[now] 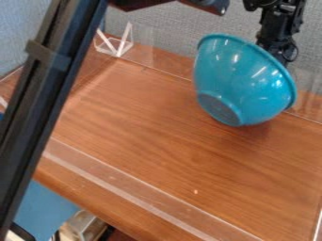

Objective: Put the mushroom in the blue bowl

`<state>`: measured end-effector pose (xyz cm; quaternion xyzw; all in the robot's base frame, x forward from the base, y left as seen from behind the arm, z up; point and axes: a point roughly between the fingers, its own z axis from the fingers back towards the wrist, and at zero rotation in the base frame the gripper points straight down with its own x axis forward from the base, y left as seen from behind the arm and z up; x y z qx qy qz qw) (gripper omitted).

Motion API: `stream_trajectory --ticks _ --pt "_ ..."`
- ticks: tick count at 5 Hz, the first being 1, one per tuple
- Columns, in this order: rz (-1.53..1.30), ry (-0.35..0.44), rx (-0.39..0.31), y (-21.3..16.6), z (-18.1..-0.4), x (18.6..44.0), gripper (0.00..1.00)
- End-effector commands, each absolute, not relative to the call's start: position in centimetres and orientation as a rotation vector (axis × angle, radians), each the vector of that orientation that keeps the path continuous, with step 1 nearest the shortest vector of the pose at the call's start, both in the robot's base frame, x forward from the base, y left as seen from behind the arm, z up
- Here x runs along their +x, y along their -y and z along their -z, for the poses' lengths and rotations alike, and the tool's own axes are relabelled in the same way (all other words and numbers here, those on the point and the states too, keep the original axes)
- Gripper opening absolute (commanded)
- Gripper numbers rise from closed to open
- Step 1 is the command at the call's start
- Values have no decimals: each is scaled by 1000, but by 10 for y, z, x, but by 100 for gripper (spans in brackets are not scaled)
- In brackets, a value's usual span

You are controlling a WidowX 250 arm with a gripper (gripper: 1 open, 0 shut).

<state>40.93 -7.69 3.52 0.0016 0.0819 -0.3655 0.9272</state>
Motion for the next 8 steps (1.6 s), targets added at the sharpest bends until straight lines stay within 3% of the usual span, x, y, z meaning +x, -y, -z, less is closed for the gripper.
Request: stream_trajectory --ticks 1,3,5,8 --pt "696 -126 6 79 -48 409 0" --pt "581 -122 -5 93 -43 390 0" --pt "484 -121 -16 90 -49 379 0" --pt "425 -120 -30 93 -59 379 0"
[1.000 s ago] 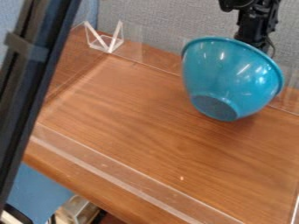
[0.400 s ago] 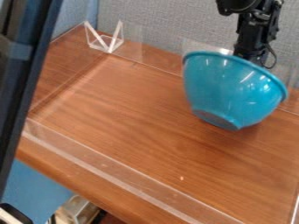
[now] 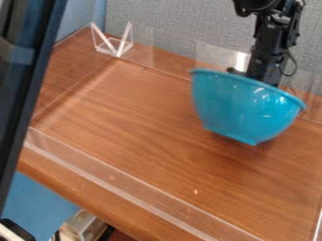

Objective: Put the mushroom in the blue bowl

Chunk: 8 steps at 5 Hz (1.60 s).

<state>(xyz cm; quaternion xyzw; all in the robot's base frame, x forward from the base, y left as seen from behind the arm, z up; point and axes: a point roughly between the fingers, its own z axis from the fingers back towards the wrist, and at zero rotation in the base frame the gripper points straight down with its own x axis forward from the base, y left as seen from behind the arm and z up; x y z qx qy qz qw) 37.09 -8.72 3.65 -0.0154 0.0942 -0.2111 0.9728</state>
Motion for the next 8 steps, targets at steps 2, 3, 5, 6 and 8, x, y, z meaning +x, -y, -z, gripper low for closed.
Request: stream_trajectory --ticks 2,3,5,6,8 --pt "426 -120 -31 92 -67 376 0" --pt "406 -122 -33 94 -63 375 0" --pt "366 -124 -37 99 -56 376 0" --pt "392 -126 -35 92 -54 379 0" --pt "480 -133 -31 84 -52 386 0"
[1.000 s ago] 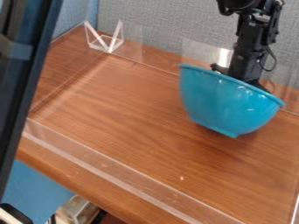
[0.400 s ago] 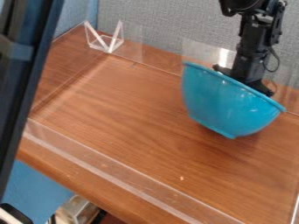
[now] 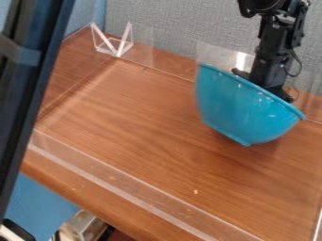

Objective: Put the mushroom in the blue bowl

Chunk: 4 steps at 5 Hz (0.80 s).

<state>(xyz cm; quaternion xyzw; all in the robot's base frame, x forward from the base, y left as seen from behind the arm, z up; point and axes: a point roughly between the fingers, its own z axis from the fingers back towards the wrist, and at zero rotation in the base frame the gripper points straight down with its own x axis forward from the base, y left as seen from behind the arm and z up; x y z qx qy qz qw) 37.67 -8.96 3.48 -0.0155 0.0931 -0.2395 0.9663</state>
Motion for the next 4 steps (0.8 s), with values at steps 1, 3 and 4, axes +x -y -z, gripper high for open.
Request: stream_trajectory --ticks 1,3,4 --pt "441 -134 -34 89 -46 387 0" --pt "376 -128 -42 84 -37 394 0" --pt "345 -123 -48 74 -36 398 0"
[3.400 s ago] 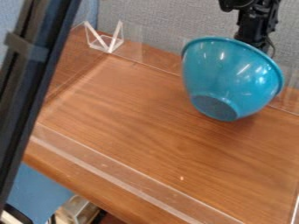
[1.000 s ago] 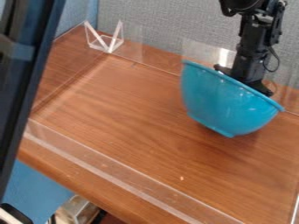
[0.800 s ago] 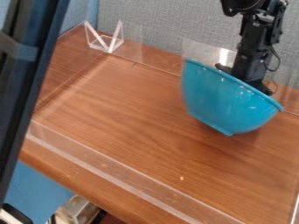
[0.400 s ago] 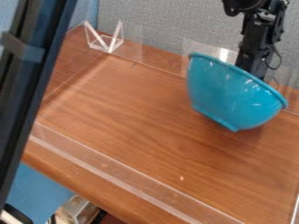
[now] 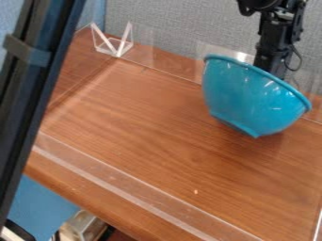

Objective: Put the mushroom in the blue bowl

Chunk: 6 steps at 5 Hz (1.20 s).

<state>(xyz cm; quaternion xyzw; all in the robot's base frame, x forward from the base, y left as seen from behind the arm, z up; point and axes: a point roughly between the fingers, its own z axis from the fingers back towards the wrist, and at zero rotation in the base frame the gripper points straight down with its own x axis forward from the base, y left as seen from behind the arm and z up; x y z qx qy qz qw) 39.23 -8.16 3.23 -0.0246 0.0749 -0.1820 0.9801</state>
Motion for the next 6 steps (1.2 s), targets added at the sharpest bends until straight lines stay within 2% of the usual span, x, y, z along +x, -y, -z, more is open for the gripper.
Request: stream_trajectory --ticks 1,3,4,5,6 --pt "317 -117 -55 65 -36 401 0" --pt "347 -90 -60 73 -69 394 0" --pt "365 -74 -55 76 -84 383 0" --pt "408 -57 -60 82 -91 373 0" --pt "473 -63 -56 96 -78 388 0"
